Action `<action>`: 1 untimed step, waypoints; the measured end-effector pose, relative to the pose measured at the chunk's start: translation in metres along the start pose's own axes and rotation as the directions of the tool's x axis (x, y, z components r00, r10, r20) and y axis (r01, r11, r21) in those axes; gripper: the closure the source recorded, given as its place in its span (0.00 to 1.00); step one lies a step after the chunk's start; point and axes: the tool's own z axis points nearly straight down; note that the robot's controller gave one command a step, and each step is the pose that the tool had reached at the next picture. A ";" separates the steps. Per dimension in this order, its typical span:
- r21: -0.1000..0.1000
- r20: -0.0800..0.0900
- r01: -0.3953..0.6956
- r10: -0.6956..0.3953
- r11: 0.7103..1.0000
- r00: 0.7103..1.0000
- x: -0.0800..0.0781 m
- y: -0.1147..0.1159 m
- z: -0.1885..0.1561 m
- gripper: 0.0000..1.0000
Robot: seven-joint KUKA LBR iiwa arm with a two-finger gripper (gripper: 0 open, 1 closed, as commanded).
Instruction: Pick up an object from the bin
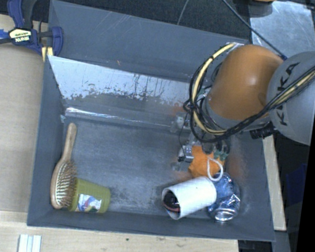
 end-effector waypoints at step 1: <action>0.001 -0.004 -0.047 0.047 0.999 0.999 -0.006 -0.047 0.086 0.00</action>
Offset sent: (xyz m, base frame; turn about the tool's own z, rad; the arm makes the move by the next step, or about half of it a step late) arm 0.0067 -0.0441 -0.0818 0.0420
